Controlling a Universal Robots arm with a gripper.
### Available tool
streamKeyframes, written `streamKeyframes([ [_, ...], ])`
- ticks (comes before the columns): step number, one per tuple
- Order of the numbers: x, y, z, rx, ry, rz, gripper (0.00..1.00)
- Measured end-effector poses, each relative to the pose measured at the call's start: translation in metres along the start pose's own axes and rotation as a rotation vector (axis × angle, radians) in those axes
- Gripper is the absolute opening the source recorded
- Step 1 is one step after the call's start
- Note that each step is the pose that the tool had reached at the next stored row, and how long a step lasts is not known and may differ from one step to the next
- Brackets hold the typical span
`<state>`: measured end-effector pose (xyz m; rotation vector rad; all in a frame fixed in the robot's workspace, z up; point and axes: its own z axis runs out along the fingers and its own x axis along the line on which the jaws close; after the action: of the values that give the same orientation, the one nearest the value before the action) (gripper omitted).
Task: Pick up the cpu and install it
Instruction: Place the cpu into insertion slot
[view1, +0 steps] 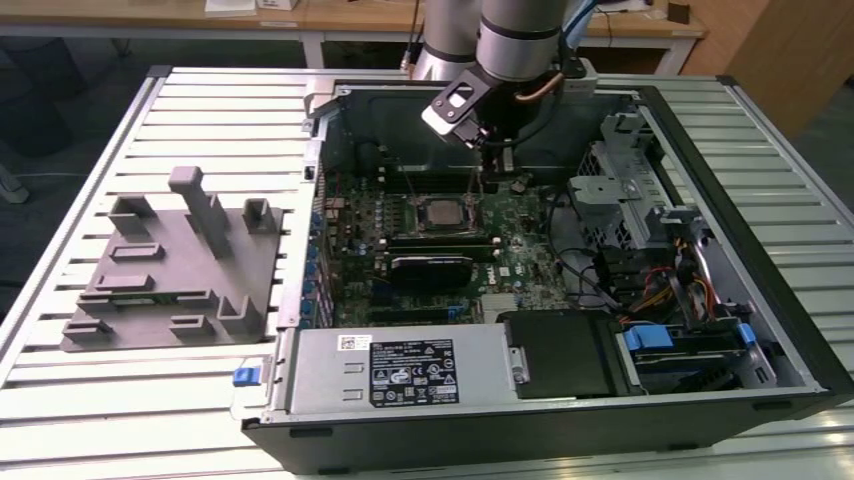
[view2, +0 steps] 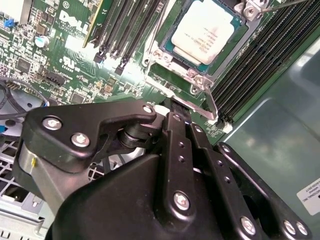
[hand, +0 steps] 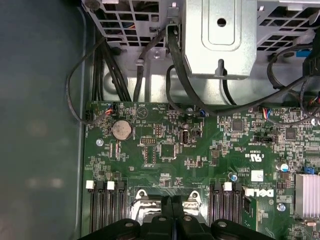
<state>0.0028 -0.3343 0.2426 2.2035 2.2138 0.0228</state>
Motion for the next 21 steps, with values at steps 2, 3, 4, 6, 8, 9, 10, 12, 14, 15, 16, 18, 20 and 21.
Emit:
streamKeyframes([
  [2,0.0000,-0.0008,0.0001,0.0000,0.0001,0.000,0.11],
  [3,0.0000,-0.0010,0.0001,-0.0001,0.0001,0.000,0.11],
  [4,0.0000,-0.0014,0.0002,-0.0001,0.0001,0.000,0.11],
  [6,0.0001,-0.0026,0.0003,-0.0001,0.0001,0.000,0.11],
  [8,0.0001,-0.0038,0.0004,0.0000,0.0000,0.000,0.11],
  [9,0.0001,-0.0044,0.0004,0.0000,0.0000,0.000,0.11],
  [10,0.0001,-0.0051,0.0005,-0.0001,0.0001,0.000,0.11],
  [12,0.0002,-0.0076,0.0010,-0.0002,0.0004,0.000,0.11],
  [14,0.0002,-0.0134,0.0033,-0.0001,0.0002,0.000,0.11],
  [15,0.0003,-0.0166,0.0046,-0.0001,0.0001,0.000,0.11],
  [16,0.0003,-0.0196,0.0058,-0.0001,0.0002,0.000,0.11],
  [18,0.0003,-0.0245,0.0074,-0.0002,0.0002,0.000,0.11],
  [20,0.0003,-0.0292,0.0081,0.0000,-0.0001,0.000,0.11],
  [21,0.0003,-0.0309,0.0083,0.0000,-0.0001,0.000,0.11],
])
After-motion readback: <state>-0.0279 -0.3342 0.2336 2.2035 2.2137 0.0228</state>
